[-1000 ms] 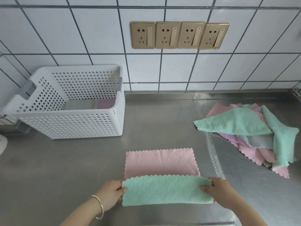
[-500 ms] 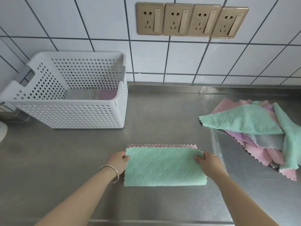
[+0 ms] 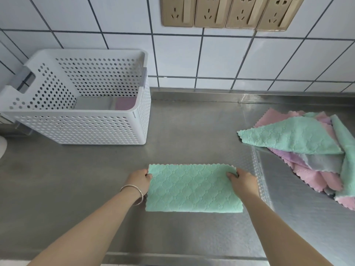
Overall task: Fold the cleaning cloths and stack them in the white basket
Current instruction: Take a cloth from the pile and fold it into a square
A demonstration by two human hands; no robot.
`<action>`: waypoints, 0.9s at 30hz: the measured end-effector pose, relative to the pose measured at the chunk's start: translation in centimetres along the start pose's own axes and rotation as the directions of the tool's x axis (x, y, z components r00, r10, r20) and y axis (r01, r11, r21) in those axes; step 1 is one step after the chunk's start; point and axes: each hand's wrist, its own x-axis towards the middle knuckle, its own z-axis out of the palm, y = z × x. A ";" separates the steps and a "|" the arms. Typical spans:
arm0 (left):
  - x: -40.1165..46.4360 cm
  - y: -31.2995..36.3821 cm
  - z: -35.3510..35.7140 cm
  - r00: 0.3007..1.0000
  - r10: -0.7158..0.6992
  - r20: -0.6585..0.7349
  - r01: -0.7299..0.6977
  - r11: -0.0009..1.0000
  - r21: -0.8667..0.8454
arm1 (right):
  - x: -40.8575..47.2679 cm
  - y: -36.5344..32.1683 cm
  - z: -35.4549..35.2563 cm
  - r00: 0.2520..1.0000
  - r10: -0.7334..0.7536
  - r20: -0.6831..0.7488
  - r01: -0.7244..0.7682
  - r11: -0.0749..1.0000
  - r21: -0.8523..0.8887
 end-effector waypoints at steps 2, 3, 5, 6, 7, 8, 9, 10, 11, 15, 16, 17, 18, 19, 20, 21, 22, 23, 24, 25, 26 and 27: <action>0.1 -0.1 0.1 1.000 -0.008 -0.003 0.008 1.000 -0.012 | 0.1 0.1 0.1 1.000 0.011 -0.014 -0.011 1.000 0.008; 0.1 0.0 0.1 1.000 -0.014 -0.007 0.013 1.000 -0.011 | 0.1 0.1 0.2 1.000 0.014 -0.021 -0.014 1.000 0.008; 0.1 0.0 0.2 1.000 -0.016 -0.015 0.016 1.000 0.005 | 0.2 0.1 0.3 0.999 0.021 -0.026 -0.021 1.000 0.001; 0.2 -0.1 0.2 1.000 -0.016 -0.018 0.016 1.000 0.010 | 0.2 0.1 0.4 0.999 0.027 -0.027 -0.027 1.000 -0.004; 0.2 -0.1 0.3 1.000 -0.020 -0.020 0.020 1.000 0.010 | 0.2 0.0 0.5 0.999 0.031 -0.030 -0.032 0.999 -0.012; 0.2 -0.1 0.4 0.999 -0.025 -0.023 0.025 1.000 0.006 | 0.2 -0.1 0.5 0.999 0.039 -0.031 -0.039 0.999 -0.018; 0.2 -0.1 0.4 0.999 -0.031 -0.028 0.031 1.000 0.000 | 0.2 -0.1 0.6 0.998 0.045 -0.035 -0.046 0.999 -0.019; 0.2 -0.1 0.5 0.999 -0.039 -0.034 0.039 0.999 -0.005 | 0.2 -0.2 0.7 0.998 0.053 -0.040 -0.054 0.998 -0.015; 0.2 -0.1 0.5 0.998 -0.048 -0.040 0.048 0.999 -0.015 | 0.2 -0.2 0.7 0.997 0.056 -0.047 -0.057 0.998 -0.017; 0.1 -0.1 0.8 0.992 -0.103 -0.072 0.097 0.991 -0.095 | -0.2 -0.6 0.6 0.993 0.086 -0.076 -0.082 0.996 0.047; 0.1 0.0 1.0 0.988 -0.127 -0.085 0.115 0.985 -0.129 | -0.4 -0.6 0.5 0.991 0.105 -0.080 -0.097 0.990 0.100; 0.0 0.1 1.1 0.984 -0.147 -0.103 0.130 0.979 -0.159 | -0.6 -0.6 0.5 0.989 0.123 -0.087 -0.110 0.984 0.142; -0.1 0.0 1.3 0.978 -0.166 -0.127 0.142 0.973 -0.180 | -0.8 -0.5 0.4 0.985 0.142 -0.095 -0.125 0.978 0.170; -0.5 0.0 1.5 0.969 -0.185 -0.164 0.151 0.968 -0.200 | -1.0 -0.3 0.4 0.981 0.162 -0.107 -0.140 0.972 0.190; -0.8 -0.1 1.7 0.954 -0.199 -0.225 0.151 0.965 -0.213 | -1.3 0.1 0.4 0.975 0.186 -0.121 -0.158 0.965 0.211; -1.3 -0.3 2.0 0.933 -0.194 -0.304 0.133 0.968 -0.211 | -1.7 0.5 0.4 0.968 0.214 -0.132 -0.179 0.955 0.236; -1.7 -0.4 2.5 0.908 -0.152 -0.391 0.086 0.980 -0.180 | -2.1 0.9 0.4 0.960 0.245 -0.137 -0.202 0.942 0.268; -2.1 -0.6 3.0 0.880 -0.066 -0.471 0.018 0.994 -0.106 | -2.5 1.3 0.4 0.953 0.271 -0.137 -0.219 0.927 0.305; -2.5 -0.5 3.6 0.856 0.038 -0.516 -0.054 0.998 -0.016 | -3.0 1.7 0.5 0.948 0.288 -0.137 -0.228 0.913 0.339; -3.0 -0.2 4.1 0.849 0.138 -0.511 -0.124 0.990 0.061 | -3.5 2.1 0.5 0.943 0.301 -0.140 -0.233 0.901 0.365; -3.5 0.2 4.8 0.855 0.239 -0.460 -0.197 0.971 0.138 | -4.0 2.4 0.6 0.938 0.314 -0.145 -0.240 0.893 0.381; -4.0 0.5 5.6 0.852 0.342 -0.396 -0.273 0.936 0.221 | -4.5 2.7 0.8 0.934 0.325 -0.150 -0.247 0.888 0.388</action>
